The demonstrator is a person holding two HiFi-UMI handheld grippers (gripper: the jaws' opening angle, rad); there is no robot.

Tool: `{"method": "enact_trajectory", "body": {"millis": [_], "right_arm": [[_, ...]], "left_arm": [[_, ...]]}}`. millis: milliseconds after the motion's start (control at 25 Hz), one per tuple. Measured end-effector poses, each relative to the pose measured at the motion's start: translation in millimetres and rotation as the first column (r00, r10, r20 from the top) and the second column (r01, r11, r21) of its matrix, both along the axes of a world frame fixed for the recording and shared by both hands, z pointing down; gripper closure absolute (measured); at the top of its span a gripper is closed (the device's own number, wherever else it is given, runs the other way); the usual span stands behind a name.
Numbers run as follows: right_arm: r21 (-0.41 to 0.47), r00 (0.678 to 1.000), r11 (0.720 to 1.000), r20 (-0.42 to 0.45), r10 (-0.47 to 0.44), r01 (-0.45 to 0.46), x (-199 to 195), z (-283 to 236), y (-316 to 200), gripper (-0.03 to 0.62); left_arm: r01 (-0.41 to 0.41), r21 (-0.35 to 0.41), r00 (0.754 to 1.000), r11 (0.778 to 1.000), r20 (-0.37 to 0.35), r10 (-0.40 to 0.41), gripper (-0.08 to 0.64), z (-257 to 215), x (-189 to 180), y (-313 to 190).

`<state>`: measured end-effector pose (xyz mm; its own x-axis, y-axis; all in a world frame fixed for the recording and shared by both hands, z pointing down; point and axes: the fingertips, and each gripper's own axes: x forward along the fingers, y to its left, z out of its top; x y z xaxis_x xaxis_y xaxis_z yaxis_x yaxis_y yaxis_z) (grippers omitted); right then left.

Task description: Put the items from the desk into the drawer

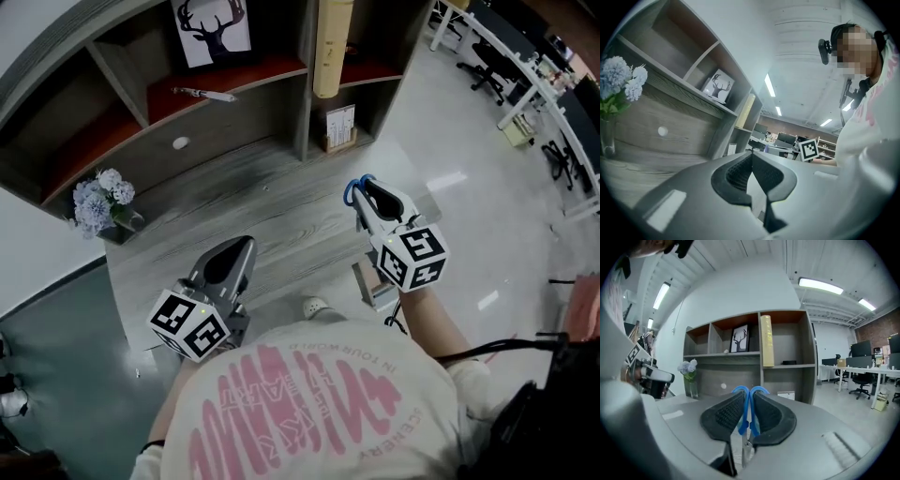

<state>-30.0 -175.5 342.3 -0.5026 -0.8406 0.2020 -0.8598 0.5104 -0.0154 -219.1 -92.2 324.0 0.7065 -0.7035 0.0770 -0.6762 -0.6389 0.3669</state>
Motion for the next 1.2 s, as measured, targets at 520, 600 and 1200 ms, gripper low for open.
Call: {"method": "enact_trajectory", "body": {"millis": [520,600,1200], "right_arm": [[0.117,1.0,0.993,0.005,0.015,-0.015,-37,-55,145,0.518],[0.106,0.999,0.993,-0.011,0.044,-0.042,-34,-52,165,0.518],[0.048,0.962,0.962,-0.027,0.271,-0.269,46,-37,237,0.517]], "left_arm": [[-0.178,-0.007,0.983,0.984,-0.041,0.177,0.54,10,10,93],[-0.221,-0.006,0.974,0.975,-0.054,0.22,0.54,13,18,105],[-0.416,-0.017,0.908,0.909,-0.068,0.414,0.54,19,100,140]]}}
